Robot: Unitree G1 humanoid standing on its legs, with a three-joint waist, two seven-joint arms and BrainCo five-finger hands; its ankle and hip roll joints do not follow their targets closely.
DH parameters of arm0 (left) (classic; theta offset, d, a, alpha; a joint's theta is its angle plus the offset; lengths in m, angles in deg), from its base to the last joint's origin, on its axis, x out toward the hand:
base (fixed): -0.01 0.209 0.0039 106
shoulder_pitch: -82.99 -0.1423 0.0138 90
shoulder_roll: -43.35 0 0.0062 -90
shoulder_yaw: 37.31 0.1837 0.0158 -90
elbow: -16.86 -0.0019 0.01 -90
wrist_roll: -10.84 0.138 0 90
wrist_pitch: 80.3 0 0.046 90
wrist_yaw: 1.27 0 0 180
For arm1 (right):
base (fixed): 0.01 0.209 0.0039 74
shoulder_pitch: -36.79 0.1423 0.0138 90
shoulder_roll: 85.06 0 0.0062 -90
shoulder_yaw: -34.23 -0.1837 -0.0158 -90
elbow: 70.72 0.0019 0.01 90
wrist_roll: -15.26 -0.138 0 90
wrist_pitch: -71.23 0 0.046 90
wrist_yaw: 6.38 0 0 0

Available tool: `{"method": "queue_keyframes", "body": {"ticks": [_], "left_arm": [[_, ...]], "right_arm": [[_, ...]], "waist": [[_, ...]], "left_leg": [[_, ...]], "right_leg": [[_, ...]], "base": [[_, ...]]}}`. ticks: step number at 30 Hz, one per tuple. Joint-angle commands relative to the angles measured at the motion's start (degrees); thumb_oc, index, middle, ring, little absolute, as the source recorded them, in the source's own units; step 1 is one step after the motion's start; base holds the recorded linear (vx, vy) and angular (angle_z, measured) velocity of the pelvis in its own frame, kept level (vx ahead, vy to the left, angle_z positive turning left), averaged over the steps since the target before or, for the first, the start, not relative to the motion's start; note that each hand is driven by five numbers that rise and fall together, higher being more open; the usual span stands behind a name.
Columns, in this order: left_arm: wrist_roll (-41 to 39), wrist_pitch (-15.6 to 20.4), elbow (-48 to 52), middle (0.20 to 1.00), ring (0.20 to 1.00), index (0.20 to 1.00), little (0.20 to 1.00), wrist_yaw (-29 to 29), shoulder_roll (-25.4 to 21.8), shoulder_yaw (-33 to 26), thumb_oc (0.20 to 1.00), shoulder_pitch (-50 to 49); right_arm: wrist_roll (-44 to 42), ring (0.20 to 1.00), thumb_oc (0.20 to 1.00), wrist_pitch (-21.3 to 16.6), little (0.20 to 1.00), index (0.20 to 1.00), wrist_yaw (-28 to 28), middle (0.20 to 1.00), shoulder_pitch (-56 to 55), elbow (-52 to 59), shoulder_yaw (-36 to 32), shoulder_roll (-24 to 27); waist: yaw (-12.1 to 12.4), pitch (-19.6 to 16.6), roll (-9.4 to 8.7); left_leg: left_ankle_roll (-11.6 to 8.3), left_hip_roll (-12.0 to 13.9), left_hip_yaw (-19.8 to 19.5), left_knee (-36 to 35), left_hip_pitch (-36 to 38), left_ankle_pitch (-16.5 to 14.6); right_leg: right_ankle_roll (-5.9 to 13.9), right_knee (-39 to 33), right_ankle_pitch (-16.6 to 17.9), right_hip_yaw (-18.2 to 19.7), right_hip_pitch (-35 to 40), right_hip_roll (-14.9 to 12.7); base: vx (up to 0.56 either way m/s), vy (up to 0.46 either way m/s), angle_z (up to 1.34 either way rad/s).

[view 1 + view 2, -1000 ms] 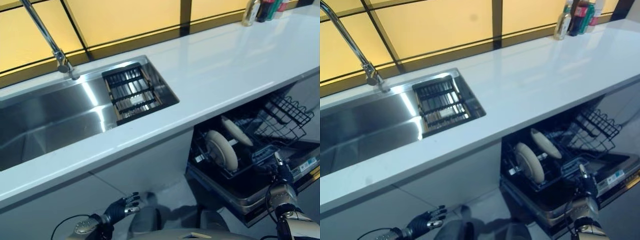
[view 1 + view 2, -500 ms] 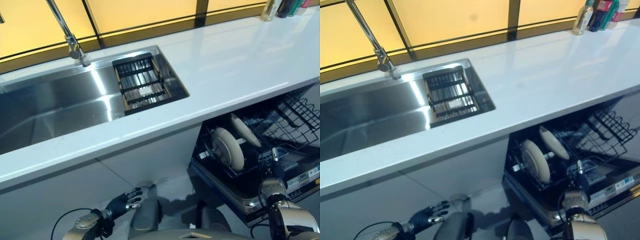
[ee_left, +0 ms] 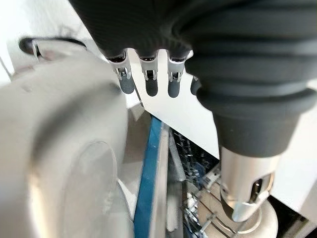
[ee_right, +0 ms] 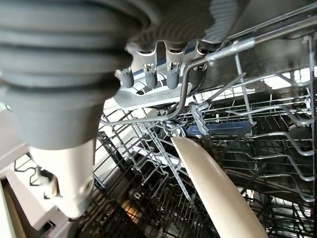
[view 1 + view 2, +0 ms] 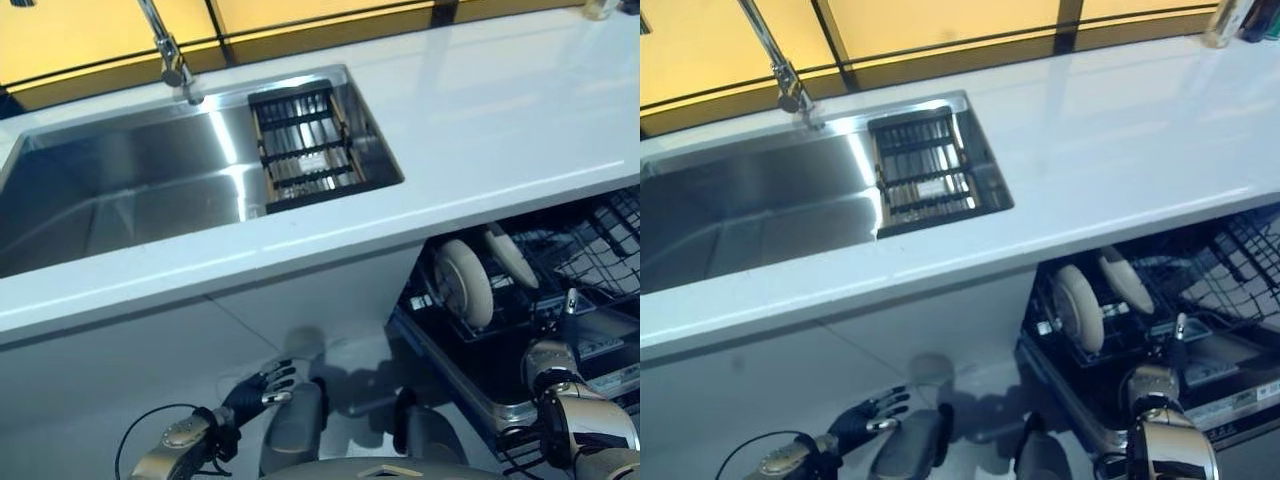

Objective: Pick up plates and place into dishwasher.

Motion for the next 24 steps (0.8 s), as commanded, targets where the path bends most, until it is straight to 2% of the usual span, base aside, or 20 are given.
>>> {"method": "queue_keyframes", "body": {"ticks": [1, 8, 17, 24], "left_arm": [[-2.9, 1.3, 6.2, 1.0, 1.0, 1.0, 1.0, -1.6, -3.4, 1.1, 1.0, 2.4], [-4.6, 3.6, 6.6, 1.0, 1.0, 1.0, 1.0, -3.9, -3.6, 1.1, 1.0, 4.5], [-4.5, 4.7, 7.2, 1.0, 1.0, 1.0, 1.0, -3.6, -3.6, 0.4, 1.0, 4.8], [-4.2, 4.9, 8.7, 1.0, 1.0, 1.0, 1.0, -4.3, -3.5, -0.8, 1.0, 4.9]], "right_arm": [[6.5, 1.0, 1.0, -3.3, 1.0, 1.0, -0.2, 1.0, 11.9, 2.4, 1.9, 2.6], [3.0, 1.0, 1.0, -1.5, 1.0, 1.0, -0.1, 1.0, 18.2, 1.9, 3.9, 4.4], [6.5, 1.0, 1.0, -2.0, 1.0, 1.0, -1.7, 1.0, 23.3, 2.6, 5.4, 6.9], [7.8, 1.0, 1.0, -2.3, 1.0, 1.0, -0.5, 1.0, 25.9, 4.8, 7.7, 7.6]], "waist": [[2.5, 0.0, -0.26], [3.1, 2.4, -0.43], [4.3, 3.8, -0.31], [4.5, 4.7, -0.44]], "left_leg": [[-0.01, 3.0, -1.6, -0.3, -5.2, 5.6], [-0.34, 3.4, -2.3, -2.2, -6.8, 7.2], [-0.63, 3.3, -2.6, -4.9, -8.3, 9.0], [-0.48, 2.7, -3.0, -5.5, -9.4, 9.3]], "right_leg": [[0.39, -4.4, 5.2, 0.0, 0.5, 0.7], [-0.27, -3.7, 4.7, -1.3, -1.6, 0.9], [-0.89, -3.3, 4.1, -3.7, -3.4, 0.5], [-1.32, -3.1, 3.9, -3.5, -4.9, 0.6]], "base": [[-0.14, -0.002, 0.11], [-0.1, 0.02, 0.09], [-0.06, 0.024, 0.13], [-0.04, 0.013, 0.05]]}}
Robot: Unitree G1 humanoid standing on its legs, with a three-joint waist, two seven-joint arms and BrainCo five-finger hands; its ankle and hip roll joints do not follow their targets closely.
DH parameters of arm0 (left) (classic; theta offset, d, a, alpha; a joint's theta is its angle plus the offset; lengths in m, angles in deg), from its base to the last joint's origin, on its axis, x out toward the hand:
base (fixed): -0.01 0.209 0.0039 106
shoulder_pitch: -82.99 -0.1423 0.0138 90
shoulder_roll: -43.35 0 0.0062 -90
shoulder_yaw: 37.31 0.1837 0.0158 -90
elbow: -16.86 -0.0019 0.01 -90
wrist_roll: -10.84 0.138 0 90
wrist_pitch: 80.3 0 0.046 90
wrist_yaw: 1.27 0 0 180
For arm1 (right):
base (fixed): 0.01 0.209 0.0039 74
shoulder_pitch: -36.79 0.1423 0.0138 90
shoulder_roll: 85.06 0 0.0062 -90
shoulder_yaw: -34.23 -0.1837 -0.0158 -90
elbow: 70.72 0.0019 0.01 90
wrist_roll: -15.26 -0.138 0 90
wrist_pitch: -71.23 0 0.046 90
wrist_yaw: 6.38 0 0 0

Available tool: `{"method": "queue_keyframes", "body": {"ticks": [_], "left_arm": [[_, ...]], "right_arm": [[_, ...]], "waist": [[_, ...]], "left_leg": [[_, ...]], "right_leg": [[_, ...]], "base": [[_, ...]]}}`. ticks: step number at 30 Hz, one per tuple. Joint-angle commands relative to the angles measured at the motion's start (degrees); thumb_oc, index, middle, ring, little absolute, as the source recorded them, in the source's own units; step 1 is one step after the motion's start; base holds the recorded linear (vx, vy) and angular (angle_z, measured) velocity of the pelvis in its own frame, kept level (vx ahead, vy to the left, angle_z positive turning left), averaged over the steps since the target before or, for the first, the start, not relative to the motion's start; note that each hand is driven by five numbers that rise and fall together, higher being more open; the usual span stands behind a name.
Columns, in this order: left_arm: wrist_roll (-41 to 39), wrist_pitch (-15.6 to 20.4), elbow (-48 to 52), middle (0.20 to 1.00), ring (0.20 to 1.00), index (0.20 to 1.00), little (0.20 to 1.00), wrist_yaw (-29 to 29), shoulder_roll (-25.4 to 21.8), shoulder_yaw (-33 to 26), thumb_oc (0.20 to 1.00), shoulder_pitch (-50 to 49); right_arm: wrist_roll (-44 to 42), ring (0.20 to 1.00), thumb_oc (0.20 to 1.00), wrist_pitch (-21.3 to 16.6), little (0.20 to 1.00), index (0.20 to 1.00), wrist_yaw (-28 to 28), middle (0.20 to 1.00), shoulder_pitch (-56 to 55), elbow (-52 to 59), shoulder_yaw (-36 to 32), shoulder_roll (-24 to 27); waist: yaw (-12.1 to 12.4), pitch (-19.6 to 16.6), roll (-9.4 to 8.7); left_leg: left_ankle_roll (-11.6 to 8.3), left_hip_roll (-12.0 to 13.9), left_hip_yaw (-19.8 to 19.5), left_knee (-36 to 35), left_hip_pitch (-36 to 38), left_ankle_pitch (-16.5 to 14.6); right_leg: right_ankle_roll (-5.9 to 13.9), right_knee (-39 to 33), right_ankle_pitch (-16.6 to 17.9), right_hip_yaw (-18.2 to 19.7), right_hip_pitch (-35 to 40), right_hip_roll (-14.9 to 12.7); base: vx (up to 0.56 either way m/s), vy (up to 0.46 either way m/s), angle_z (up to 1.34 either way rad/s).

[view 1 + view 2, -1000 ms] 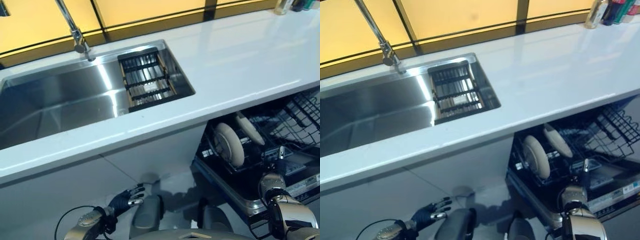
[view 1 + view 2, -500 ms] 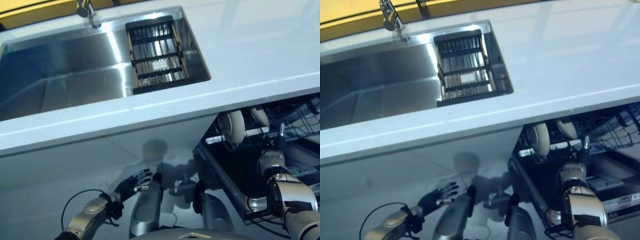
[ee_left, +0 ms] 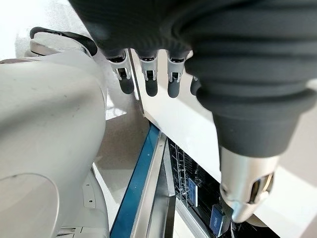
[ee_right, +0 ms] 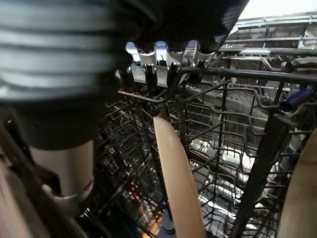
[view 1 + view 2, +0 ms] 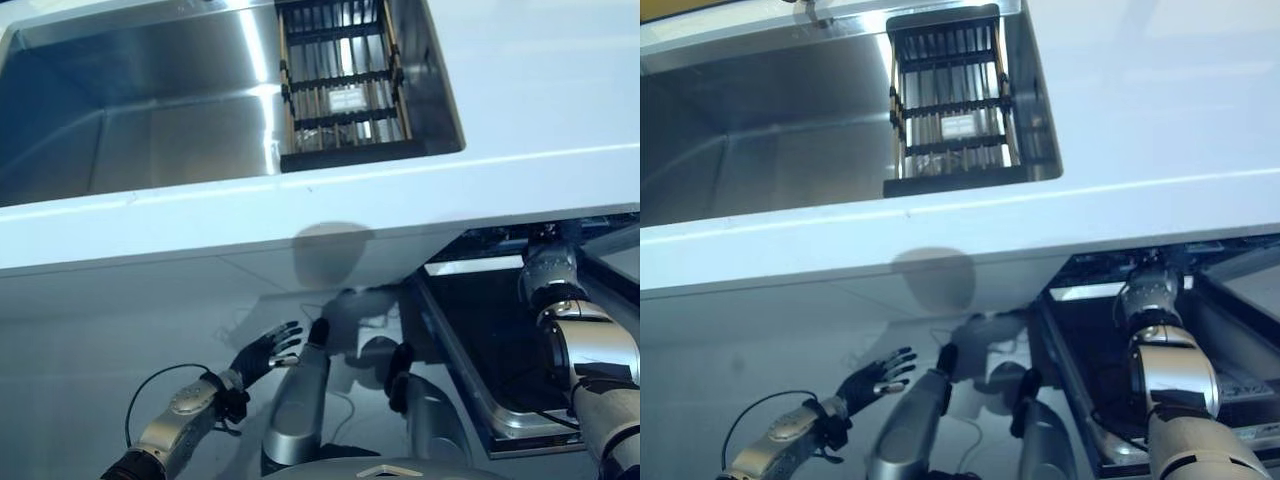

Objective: Pick up plates and place into dishwasher.

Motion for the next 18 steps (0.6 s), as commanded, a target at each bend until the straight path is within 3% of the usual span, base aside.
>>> {"method": "queue_keyframes", "body": {"ticks": [1, 18], "left_arm": [[-1.5, 2.4, 5.9, 1.0, 1.0, 1.0, 1.0, 0.0, -1.7, -2.5, 1.0, -1.0], [-1.3, 4.1, 6.0, 1.0, 1.0, 1.0, 1.0, 1.8, -1.1, -4.9, 1.0, -2.7]], "right_arm": [[1.6, 1.0, 1.0, -1.7, 1.0, 1.0, 2.6, 1.0, 5.2, 5.1, 2.7, 3.6], [-5.8, 1.0, 1.0, -0.2, 1.0, 1.0, 4.1, 1.0, 2.8, 3.2, -0.1, 4.9]], "waist": [[1.3, -1.9, -0.88], [1.3, -3.0, -1.44]], "left_leg": [[1.82, 2.4, 0.6, 0.4, -4.5, 4.3], [2.79, 0.9, 0.9, 0.5, -3.9, 2.9]], "right_leg": [[0.56, -2.3, 3.2, 1.0, 0.5, 0.2], [0.34, -2.2, 2.4, 2.0, 0.6, -0.4]], "base": [[-0.04, 0.019, -0.01], [-0.02, 0.036, 0.01]]}}
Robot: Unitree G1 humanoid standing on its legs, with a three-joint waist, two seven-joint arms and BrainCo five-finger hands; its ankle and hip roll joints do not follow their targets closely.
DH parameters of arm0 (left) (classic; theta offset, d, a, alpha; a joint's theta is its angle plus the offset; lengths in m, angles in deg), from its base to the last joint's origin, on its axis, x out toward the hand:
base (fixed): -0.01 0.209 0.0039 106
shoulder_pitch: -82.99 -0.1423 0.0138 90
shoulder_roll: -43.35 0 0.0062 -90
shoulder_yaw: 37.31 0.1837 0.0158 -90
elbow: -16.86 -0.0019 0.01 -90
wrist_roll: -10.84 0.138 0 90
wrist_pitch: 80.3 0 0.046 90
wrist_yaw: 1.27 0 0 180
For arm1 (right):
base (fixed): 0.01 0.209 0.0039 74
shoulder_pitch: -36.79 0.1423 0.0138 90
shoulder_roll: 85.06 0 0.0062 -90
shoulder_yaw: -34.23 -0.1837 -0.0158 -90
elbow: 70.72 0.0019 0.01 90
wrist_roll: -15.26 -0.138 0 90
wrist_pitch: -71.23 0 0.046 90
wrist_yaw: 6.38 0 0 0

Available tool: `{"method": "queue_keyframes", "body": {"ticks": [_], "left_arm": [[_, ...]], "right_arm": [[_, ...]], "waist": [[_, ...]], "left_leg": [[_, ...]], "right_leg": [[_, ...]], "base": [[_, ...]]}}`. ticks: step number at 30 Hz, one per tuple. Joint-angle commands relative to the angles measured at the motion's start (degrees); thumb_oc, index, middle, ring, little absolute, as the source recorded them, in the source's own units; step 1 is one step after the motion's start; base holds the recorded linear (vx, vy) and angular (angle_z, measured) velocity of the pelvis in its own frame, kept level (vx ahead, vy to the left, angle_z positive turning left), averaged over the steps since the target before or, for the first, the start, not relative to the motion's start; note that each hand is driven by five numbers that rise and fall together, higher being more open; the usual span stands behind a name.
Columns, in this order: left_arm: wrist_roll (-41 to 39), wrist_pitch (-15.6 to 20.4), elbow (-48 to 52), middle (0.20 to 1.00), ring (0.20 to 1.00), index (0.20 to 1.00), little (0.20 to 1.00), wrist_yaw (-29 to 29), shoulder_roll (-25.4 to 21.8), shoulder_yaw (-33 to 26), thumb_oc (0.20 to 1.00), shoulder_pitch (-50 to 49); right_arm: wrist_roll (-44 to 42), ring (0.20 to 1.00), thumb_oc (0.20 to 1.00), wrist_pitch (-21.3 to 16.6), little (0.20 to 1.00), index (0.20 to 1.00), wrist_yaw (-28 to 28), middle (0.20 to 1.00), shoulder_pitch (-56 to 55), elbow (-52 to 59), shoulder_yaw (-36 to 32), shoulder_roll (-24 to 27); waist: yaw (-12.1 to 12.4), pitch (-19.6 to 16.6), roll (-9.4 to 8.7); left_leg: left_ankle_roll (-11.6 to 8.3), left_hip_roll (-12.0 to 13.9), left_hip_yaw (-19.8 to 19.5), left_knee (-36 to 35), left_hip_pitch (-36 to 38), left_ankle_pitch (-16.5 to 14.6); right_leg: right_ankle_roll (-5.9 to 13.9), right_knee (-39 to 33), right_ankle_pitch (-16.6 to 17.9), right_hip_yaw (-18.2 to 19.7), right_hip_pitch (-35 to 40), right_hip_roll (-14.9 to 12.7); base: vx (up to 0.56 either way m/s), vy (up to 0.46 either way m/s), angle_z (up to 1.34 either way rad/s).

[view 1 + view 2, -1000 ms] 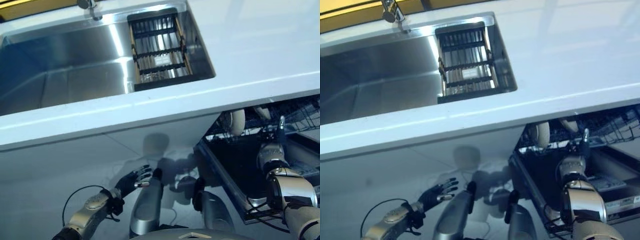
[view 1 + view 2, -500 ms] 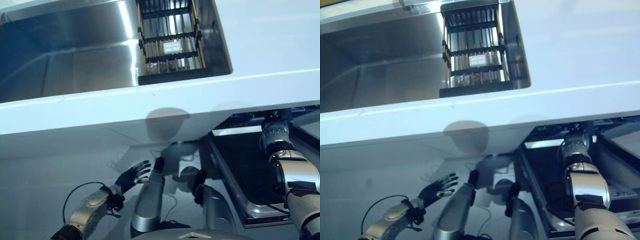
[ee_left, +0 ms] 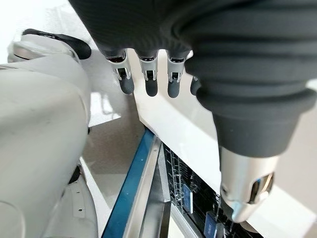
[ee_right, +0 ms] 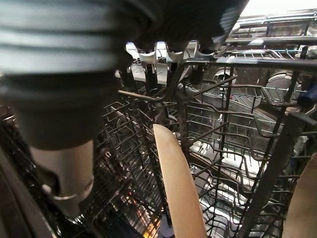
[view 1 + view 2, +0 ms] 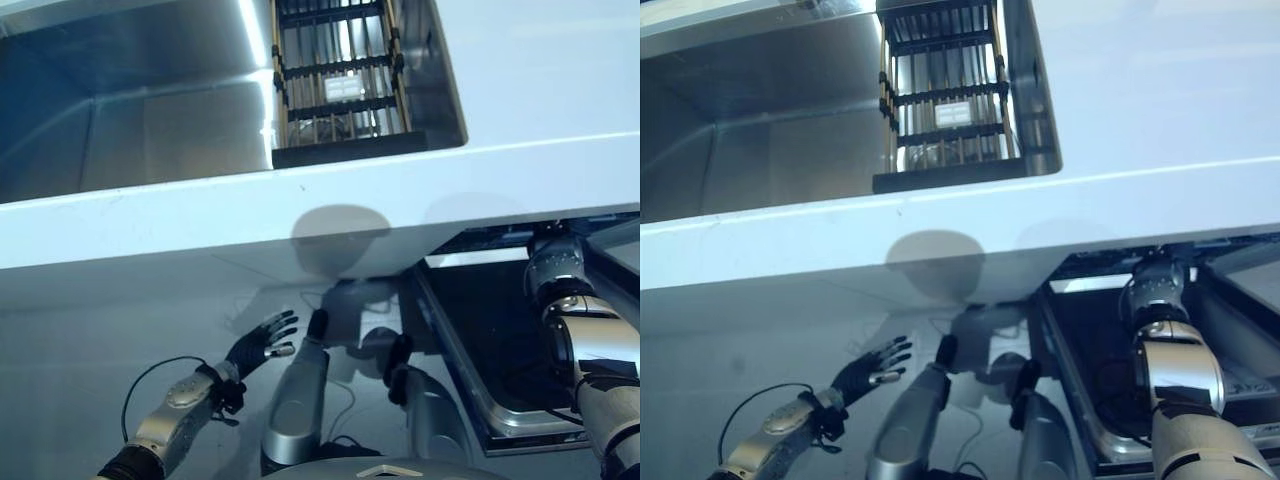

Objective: Pick up plates and place into dishwasher.

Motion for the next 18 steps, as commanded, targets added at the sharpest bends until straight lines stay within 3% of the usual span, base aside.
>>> {"method": "queue_keyframes", "body": {"ticks": [1, 9, 18], "left_arm": [[-1.7, 3.2, 4.6, 1.0, 1.0, 1.0, 1.0, 1.1, -1.0, -2.2, 1.0, -3.3], [-0.5, 3.4, 2.7, 1.0, 1.0, 1.0, 1.0, 1.1, 1.6, -2.9, 1.0, -6.1], [1.4, 2.2, 0.9, 1.0, 1.0, 1.0, 1.0, 2.3, 2.0, -5.3, 1.0, -9.1]], "right_arm": [[-3.9, 1.0, 1.0, -1.1, 1.0, 1.0, 4.0, 1.0, 0.8, 3.3, -0.4, 3.4], [-12.2, 1.0, 1.0, -0.2, 1.0, 1.0, 10.3, 1.0, -8.6, 7.5, -5.0, -0.8], [-13.2, 1.0, 1.0, 1.8, 1.0, 1.0, 17.3, 1.0, -18.4, 9.2, -6.7, -2.5]], "waist": [[1.2, -3.3, -1.5], [0.1, -5.3, -2.78], [-0.9, -8.0, -4.11]], "left_leg": [[3.37, 0.6, 1.6, 2.5, -3.0, 1.7], [4.22, 0.1, 3.4, 4.1, -0.2, -0.8], [5.04, 0.0, 5.7, 3.3, 3.1, -1.9]], "right_leg": [[0.82, -2.5, 2.9, 2.8, 2.3, -0.5], [1.64, -4.2, 3.7, 4.6, 5.6, -1.2], [3.49, -7.3, 5.4, 6.2, 9.2, -2.2]], "base": [[-0.02, 0.092, -0.08], [0.03, 0.057, -0.14], [0.03, 0.013, -0.11]]}}
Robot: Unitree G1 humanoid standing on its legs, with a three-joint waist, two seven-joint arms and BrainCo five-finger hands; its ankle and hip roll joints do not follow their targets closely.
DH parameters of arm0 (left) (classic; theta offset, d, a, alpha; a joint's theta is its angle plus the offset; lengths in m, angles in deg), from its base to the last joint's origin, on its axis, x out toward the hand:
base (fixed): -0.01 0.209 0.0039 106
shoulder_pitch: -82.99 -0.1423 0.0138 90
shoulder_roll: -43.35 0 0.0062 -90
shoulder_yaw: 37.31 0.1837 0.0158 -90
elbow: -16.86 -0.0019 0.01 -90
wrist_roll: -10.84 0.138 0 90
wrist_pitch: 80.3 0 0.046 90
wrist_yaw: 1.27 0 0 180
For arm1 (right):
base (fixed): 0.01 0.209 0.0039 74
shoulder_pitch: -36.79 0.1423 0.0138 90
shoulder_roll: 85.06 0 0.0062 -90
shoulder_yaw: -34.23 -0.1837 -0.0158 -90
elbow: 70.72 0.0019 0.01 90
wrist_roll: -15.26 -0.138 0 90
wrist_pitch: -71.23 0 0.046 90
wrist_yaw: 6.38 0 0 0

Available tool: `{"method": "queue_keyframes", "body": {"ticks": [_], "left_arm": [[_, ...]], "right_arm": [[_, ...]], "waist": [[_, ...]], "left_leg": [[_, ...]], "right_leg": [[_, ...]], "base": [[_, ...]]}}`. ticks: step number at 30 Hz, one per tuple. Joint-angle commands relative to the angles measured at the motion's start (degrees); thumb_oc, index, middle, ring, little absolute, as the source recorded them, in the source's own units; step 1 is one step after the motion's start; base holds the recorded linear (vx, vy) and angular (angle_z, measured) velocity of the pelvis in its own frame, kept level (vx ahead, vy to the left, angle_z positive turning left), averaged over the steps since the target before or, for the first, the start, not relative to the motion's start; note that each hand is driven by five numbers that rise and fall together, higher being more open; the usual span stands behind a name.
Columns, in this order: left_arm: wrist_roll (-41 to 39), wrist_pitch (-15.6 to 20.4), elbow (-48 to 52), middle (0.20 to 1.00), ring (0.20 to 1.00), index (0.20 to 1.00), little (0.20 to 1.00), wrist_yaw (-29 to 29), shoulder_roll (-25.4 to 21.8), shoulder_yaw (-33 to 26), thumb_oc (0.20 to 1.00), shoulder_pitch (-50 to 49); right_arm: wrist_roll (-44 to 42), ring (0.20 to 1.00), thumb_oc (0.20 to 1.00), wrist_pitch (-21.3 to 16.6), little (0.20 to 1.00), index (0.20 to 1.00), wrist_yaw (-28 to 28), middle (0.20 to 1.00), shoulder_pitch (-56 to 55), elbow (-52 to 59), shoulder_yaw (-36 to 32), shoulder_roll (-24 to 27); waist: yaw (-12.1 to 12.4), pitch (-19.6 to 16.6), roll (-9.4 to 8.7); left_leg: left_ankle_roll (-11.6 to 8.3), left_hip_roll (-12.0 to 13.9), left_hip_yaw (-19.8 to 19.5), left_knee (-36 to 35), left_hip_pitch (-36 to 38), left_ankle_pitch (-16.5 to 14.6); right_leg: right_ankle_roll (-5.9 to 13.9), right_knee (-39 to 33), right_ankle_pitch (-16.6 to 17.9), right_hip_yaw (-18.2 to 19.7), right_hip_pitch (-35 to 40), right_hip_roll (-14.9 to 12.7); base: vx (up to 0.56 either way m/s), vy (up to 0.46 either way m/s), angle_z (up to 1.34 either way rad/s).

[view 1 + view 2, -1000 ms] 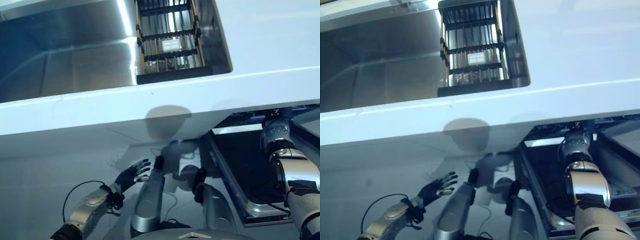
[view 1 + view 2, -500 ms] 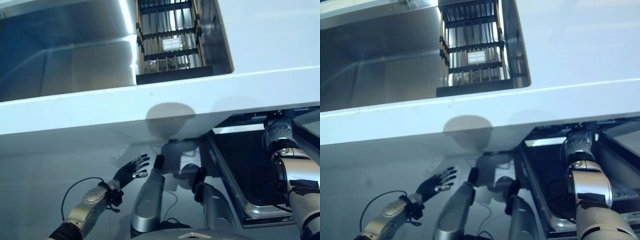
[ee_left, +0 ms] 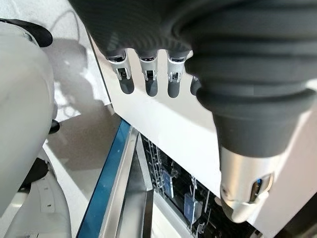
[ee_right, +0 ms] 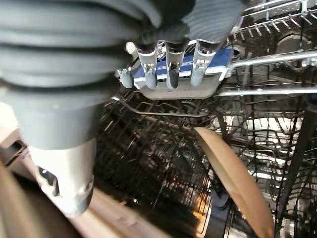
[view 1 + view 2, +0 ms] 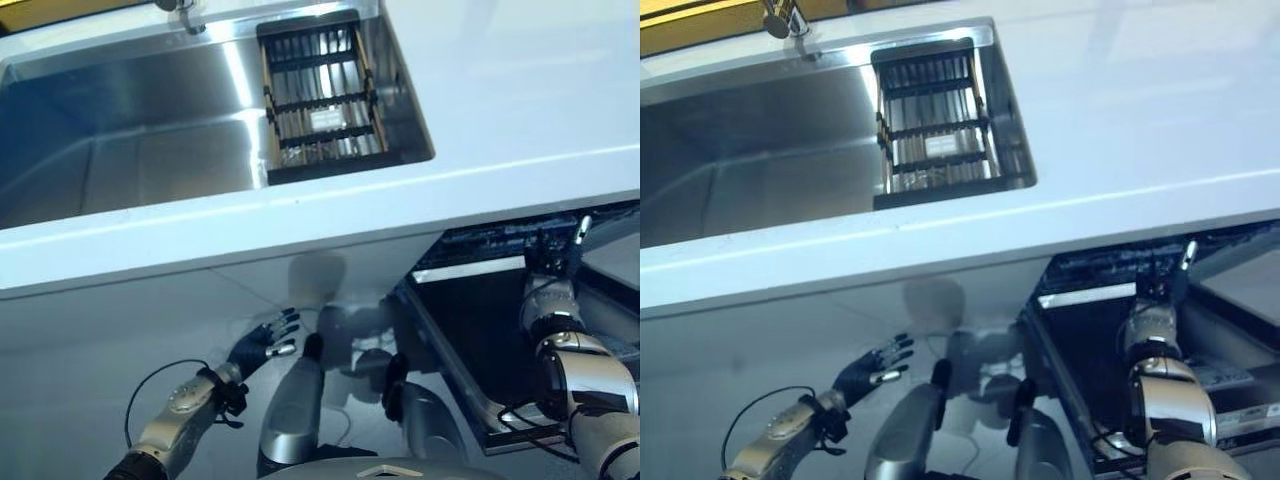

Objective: Pick up plates and place into dishwasher.

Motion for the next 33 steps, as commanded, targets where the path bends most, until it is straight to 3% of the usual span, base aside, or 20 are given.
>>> {"method": "queue_keyframes", "body": {"ticks": [1, 13, 17, 20, 25, 28, 31, 33], "left_arm": [[0.9, 1.3, 0.5, 1.0, 1.0, 1.0, 1.0, 2.0, 0.2, -3.2, 1.0, -6.2], [1.8, 3.5, -1.9, 1.0, 1.0, 1.0, 1.0, 3.1, 0.8, -4.6, 1.0, -7.2], [2.2, 4.1, -3.3, 1.0, 1.0, 1.0, 1.0, 1.8, 2.9, -5.1, 1.0, -7.6], [5.3, 6.8, -8.1, 1.0, 1.0, 1.0, 1.0, -0.7, 6.5, -6.8, 1.0, -8.9], [9.0, 7.5, -11.8, 1.0, 1.0, 1.0, 1.0, -1.0, 10.7, -11.8, 1.0, -10.8], [10.1, 7.0, -13.2, 1.0, 1.0, 1.0, 1.0, -0.4, 11.9, -14.0, 1.0, -10.5], [11.0, 6.5, -15.0, 1.0, 1.0, 1.0, 1.0, 0.2, 12.7, -15.8, 1.0, -9.4], [11.6, 6.8, -16.1, 1.0, 1.0, 1.0, 1.0, -0.1, 13.2, -15.9, 1.0, -9.0]], "right_arm": [[-2.7, 1.0, 1.0, 0.4, 1.0, 1.0, 3.7, 1.0, -5.2, 4.6, -1.8, 0.7], [1.3, 1.0, 1.0, -0.1, 1.0, 1.0, -0.1, 1.0, -11.0, 5.2, -2.4, -0.7], [14.2, 1.0, 1.0, -3.0, 1.0, 1.0, -3.6, 1.0, -12.1, 7.9, -0.2, -0.6], [25.3, 1.0, 1.0, -1.6, 1.0, 1.0, -5.9, 1.0, -15.1, 13.3, 2.2, -0.1], [38.3, 1.0, 1.0, 0.0, 1.0, 1.0, -9.2, 1.0, -23.9, 28.1, 4.8, 0.3], [42.5, 1.0, 1.0, -1.8, 1.0, 1.0, -11.9, 1.0, -27.2, 35.0, 3.6, 0.8], [54.3, 1.0, 1.0, -6.1, 1.0, 1.0, -20.2, 1.0, -29.8, 40.6, 1.8, 1.4], [56.8, 1.0, 1.0, -7.5, 1.0, 1.0, -23.3, 1.0, -30.9, 41.3, 0.3, 1.8]], "waist": [[-0.5, -5.4, -1.93], [-1.2, -7.9, -3.95], [-2.1, -9.1, -4.25], [-3.8, -10.6, -5.24], [-6.8, -12.6, -7.11], [-8.5, -13.1, -7.77], [-10.2, -13.6, -8.37], [-11.1, -13.9, -8.51]], "left_leg": [[3.67, -0.3, 1.3, 2.6, -3.6, -0.3], [4.34, -0.1, 3.1, -0.9, 0.7, -0.6], [4.58, -0.1, 3.9, -2.1, 2.7, -0.8], [4.92, -0.3, 4.8, -3.6, 4.8, -1.0], [5.68, -1.3, 6.5, -6.7, 7.7, -1.0], [6.04, -1.4, 7.5, -7.5, 8.8, -1.4], [6.61, -1.5, 8.8, -7.6, 9.6, -2.2], [6.87, -1.5, 9.7, -7.2, 9.9, -2.7]], "right_leg": [[2.76, -6.2, 5.3, 1.9, 4.3, -2.0], [3.88, -9.1, 5.9, 2.5, 7.7, -1.9], [3.97, -9.3, 5.9, 3.0, 8.2, -1.8], [3.97, -9.6, 5.9, 4.2, 8.6, -1.5], [4.26, -10.7, 6.1, 6.3, 9.0, -1.4], [4.51, -10.9, 6.2, 7.0, 9.1, -1.3], [4.85, -10.9, 6.4, 8.0, 8.8, -1.1], [5.07, -10.8, 6.5, 8.5, 8.6, -1.0]], "base": [[0.0, 0.0, 0.0], [-0.02, 0.013, -0.06], [-0.04, 0.112, -0.13], [-0.02, 0.131, -0.19], [-0.03, 0.103, -0.26], [-0.05, 0.058, -0.24], [-0.07, 0.047, -0.25], [-0.06, 0.054, -0.2]]}}
